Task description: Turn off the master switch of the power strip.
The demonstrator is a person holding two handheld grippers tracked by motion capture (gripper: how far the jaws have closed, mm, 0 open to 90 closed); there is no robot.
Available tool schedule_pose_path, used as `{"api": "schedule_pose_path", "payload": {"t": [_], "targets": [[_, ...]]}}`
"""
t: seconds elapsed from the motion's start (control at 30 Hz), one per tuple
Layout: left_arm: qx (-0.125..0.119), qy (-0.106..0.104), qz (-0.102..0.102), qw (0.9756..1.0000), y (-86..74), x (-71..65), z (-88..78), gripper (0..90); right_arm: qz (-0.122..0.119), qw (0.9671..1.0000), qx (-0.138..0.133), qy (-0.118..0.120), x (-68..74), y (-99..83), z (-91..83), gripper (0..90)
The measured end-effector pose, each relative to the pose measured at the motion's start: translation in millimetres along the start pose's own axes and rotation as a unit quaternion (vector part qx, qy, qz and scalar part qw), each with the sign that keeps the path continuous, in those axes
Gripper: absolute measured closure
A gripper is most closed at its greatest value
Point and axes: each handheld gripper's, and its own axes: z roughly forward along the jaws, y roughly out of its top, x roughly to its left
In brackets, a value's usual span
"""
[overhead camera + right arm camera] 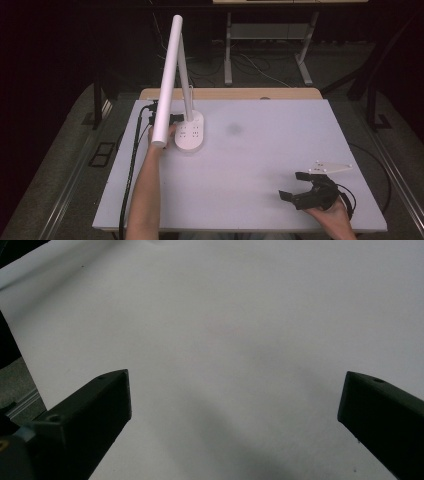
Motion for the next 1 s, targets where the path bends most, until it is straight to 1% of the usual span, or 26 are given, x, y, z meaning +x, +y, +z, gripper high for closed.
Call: {"api": "schedule_pose_path", "payload": {"t": [0.13,0.23,0.3,0.33,0.4,0.43,0.47,0.5,0.53,0.67,0.7,0.77,0.87,0.9,0.97,1.0], "targets": [[0.0,0.011,0.002,0.9999,-0.5,-3.4,0.1,90.0,-0.002,1.0,0.001,-0.001,0.6,-0.4,-0.2,0.0],[0.001,0.013,-0.006,0.9999,-0.6,-4.1,0.1,90.0,-0.003,1.0,-0.001,0.0,1.3,-0.5,-0.8,0.0],[0.0,0.018,-0.002,0.9998,-1.1,-5.1,0.3,90.0,-0.004,1.0,-0.002,-0.001,1.5,-0.6,-1.3,0.0],[0.003,0.018,-0.002,0.9998,-1.7,-5.4,0.7,90.0,-0.004,1.0,-0.003,-0.001,1.4,-0.6,-1.5,0.0],[-0.003,0.015,-0.007,0.9999,-3.1,-4.6,0.4,90.0,-0.003,1.0,-0.003,0.0,1.2,-0.6,-2.2,0.0],[-0.004,0.018,-0.005,0.9998,-3.3,-5.3,0.6,90.0,-0.003,1.0,-0.003,0.0,1.0,-0.7,-2.4,0.0],[-0.006,0.021,-0.008,0.9997,-3.7,-6.1,0.7,90.0,-0.004,1.0,-0.004,0.0,0.8,-0.7,-2.5,0.0],[-0.004,0.018,-0.009,0.9998,-3.4,-5.7,0.3,90.0,-0.004,1.0,-0.004,-0.001,0.8,-0.7,-2.7,0.0],[-0.004,0.016,-0.006,0.9998,-3.1,-5.1,0.3,90.0,-0.004,1.0,-0.004,-0.001,0.6,-0.6,-2.6,0.0],[-0.004,0.016,-0.005,0.9999,-2.9,-5.1,0.2,90.0,-0.005,1.0,-0.004,-0.001,0.5,-0.4,-1.6,0.0],[-0.007,0.02,-0.003,0.9998,-3.4,-5.9,0.4,90.0,-0.003,1.0,-0.003,-0.001,0.5,-0.4,-1.3,0.0],[-0.005,0.022,0.001,0.9997,-3.0,-6.9,0.3,90.0,0.0,1.0,0.0,-0.001,0.9,0.0,-1.0,0.0],[0.0,0.025,0.006,0.9997,-1.6,-7.7,0.1,90.0,-0.003,1.0,-0.001,-0.001,1.2,0.3,-0.7,0.0],[-0.013,0.016,-0.002,0.9998,-1.9,-7.6,-0.9,90.0,-0.002,1.0,-0.001,-0.001,1.3,0.2,-0.6,0.0],[-0.012,0.011,-0.003,0.9999,-2.6,-5.7,-1.9,90.0,-0.001,1.0,-0.001,-0.001,0.9,0.2,-0.5,0.0],[-0.014,0.01,-0.008,0.9998,-2.9,-5.3,-2.4,90.0,-0.001,1.0,-0.001,0.0,0.5,0.3,-0.4,0.0]]}}
